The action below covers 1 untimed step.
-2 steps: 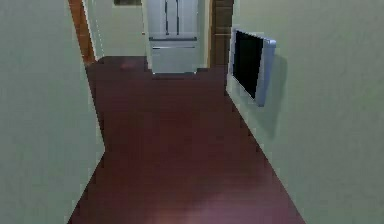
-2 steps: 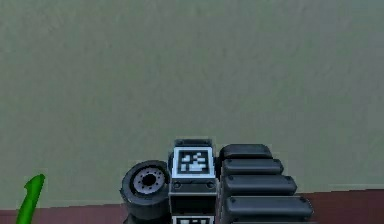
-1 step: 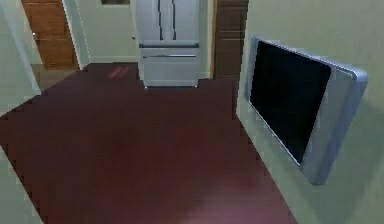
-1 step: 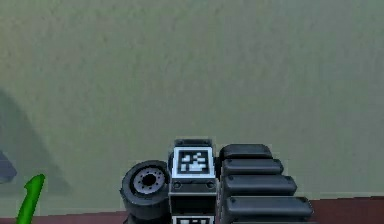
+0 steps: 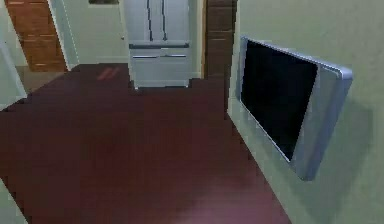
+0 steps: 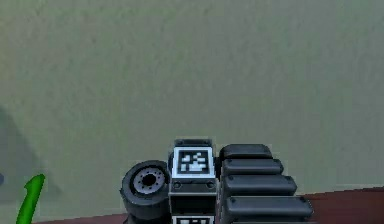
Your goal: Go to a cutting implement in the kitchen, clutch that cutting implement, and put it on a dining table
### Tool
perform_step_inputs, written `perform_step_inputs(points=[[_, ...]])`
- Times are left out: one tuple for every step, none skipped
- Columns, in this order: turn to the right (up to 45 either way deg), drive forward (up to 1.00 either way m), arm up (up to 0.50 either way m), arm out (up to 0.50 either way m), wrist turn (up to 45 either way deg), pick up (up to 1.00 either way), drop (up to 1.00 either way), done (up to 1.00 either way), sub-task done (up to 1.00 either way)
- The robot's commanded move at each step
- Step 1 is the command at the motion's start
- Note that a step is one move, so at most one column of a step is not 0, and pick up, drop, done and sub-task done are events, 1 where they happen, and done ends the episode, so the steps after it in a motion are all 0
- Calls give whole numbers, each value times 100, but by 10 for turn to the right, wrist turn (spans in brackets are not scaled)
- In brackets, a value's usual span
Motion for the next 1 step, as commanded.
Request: perform_step_inputs(points=[[0,100,0,0,0,0,0,0,0]])
